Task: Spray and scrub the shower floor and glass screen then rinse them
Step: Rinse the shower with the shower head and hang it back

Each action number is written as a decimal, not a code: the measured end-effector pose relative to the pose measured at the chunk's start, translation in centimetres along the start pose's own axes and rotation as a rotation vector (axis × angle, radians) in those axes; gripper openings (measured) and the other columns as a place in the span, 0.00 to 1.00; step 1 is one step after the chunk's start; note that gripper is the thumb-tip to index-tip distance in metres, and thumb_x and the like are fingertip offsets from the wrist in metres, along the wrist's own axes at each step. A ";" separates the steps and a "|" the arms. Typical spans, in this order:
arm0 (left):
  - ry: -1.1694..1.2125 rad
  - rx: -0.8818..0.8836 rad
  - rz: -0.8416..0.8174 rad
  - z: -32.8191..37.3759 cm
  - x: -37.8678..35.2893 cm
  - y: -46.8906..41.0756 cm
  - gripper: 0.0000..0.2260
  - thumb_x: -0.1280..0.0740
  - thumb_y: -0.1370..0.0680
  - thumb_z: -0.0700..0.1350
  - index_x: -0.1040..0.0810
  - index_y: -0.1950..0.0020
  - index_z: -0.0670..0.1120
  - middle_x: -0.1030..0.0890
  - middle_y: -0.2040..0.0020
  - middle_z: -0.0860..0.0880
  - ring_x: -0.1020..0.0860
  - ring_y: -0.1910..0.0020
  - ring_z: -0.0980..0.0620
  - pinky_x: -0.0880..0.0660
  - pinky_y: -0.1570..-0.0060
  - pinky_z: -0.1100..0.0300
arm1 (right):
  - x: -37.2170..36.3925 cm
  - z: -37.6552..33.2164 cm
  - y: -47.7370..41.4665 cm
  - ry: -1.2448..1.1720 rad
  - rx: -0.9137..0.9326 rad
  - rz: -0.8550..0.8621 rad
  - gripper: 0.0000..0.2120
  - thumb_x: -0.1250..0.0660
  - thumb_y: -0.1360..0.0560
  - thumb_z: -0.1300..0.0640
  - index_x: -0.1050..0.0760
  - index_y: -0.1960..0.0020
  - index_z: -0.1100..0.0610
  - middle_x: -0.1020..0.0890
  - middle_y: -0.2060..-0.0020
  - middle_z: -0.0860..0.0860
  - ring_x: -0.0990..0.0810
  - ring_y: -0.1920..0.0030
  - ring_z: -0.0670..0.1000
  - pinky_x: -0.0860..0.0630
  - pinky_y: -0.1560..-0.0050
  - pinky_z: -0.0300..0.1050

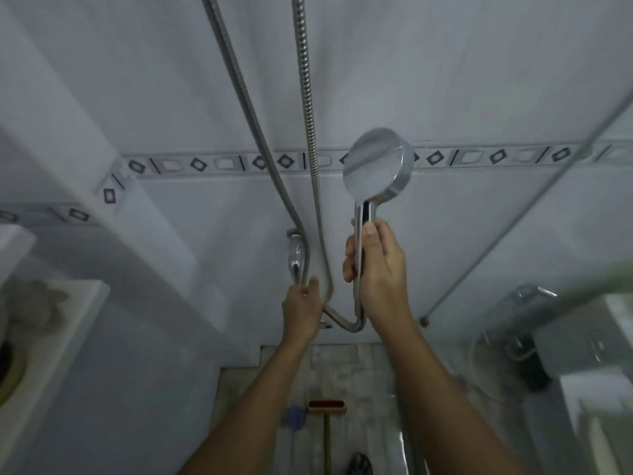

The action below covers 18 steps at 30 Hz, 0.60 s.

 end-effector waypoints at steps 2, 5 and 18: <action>-0.061 0.025 0.046 -1.8 0.1 -0.6 0.21 0.41 0.18 0.60 0.27 0.55 0.42 0.24 0.61 0.46 0.27 0.67 0.53 0.37 0.74 0.66 | 0.3 2.7 0.5 -0.009 -0.089 -0.004 0.16 0.46 0.17 0.48 0.28 0.49 0.59 0.27 0.66 0.53 0.30 0.69 0.52 0.31 0.69 0.45; -0.029 0.065 0.082 -2.3 -0.1 -1.1 0.21 0.39 0.19 0.61 0.29 0.44 0.42 0.24 0.52 0.46 0.28 0.62 0.54 0.37 0.70 0.67 | 0.6 5.4 0.7 -0.021 -0.160 -0.030 0.19 0.47 0.20 0.45 0.30 0.50 0.60 0.28 0.68 0.50 0.32 0.69 0.51 0.33 0.69 0.46; 0.071 0.116 0.007 -0.9 -2.5 -4.2 0.35 0.51 0.18 0.66 0.17 0.53 0.40 0.22 0.64 0.44 0.24 0.65 0.45 0.32 0.69 0.60 | 1.7 6.4 -1.9 -0.033 -0.176 0.025 0.19 0.47 0.23 0.40 0.28 0.52 0.55 0.29 0.68 0.54 0.33 0.70 0.52 0.35 0.69 0.48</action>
Point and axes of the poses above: each hand's wrist, its own y-axis away from the middle knuckle, its own x-axis out of the back of the hand, z = x × y, the point moved 4 cm from there along -y, towards the middle knuckle
